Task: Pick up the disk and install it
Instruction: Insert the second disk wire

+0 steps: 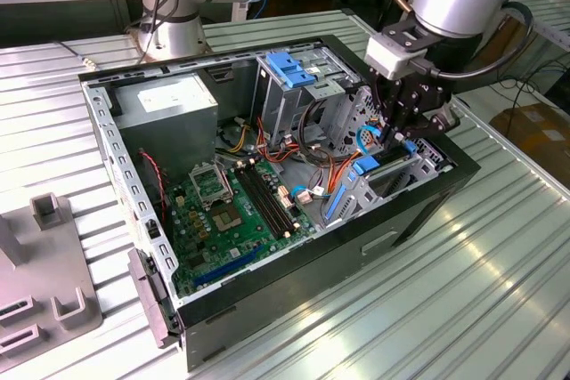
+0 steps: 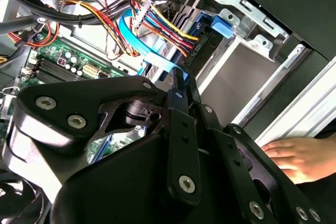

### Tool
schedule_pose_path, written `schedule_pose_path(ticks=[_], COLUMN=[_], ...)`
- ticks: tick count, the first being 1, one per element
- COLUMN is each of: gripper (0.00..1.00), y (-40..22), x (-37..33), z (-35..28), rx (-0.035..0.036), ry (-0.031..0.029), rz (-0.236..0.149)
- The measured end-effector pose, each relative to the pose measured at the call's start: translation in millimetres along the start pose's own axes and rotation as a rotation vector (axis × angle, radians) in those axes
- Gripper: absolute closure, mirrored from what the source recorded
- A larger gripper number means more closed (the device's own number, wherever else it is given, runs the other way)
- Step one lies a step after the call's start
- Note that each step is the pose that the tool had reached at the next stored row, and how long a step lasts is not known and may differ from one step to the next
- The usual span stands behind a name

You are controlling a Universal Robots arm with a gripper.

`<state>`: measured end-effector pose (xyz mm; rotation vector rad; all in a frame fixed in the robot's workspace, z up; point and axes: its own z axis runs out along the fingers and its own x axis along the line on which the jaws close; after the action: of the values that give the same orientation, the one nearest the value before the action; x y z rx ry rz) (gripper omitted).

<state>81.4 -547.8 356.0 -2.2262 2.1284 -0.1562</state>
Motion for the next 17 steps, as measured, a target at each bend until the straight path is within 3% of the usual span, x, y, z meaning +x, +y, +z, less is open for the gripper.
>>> schedule_pose_path(ticks=[5,7,13,17], gripper=[0.84,0.84,0.84,0.84], y=[5.7,7.0,6.7,5.3], x=[1.3,3.7,6.4,6.2], z=[2.9,3.9,5.7,7.1], rx=[0.0182,0.0218,0.0227,0.0228], ry=[-0.0036,-0.0103,-0.0236,-0.0243], rz=[-0.014,-0.015,-0.014,-0.013])
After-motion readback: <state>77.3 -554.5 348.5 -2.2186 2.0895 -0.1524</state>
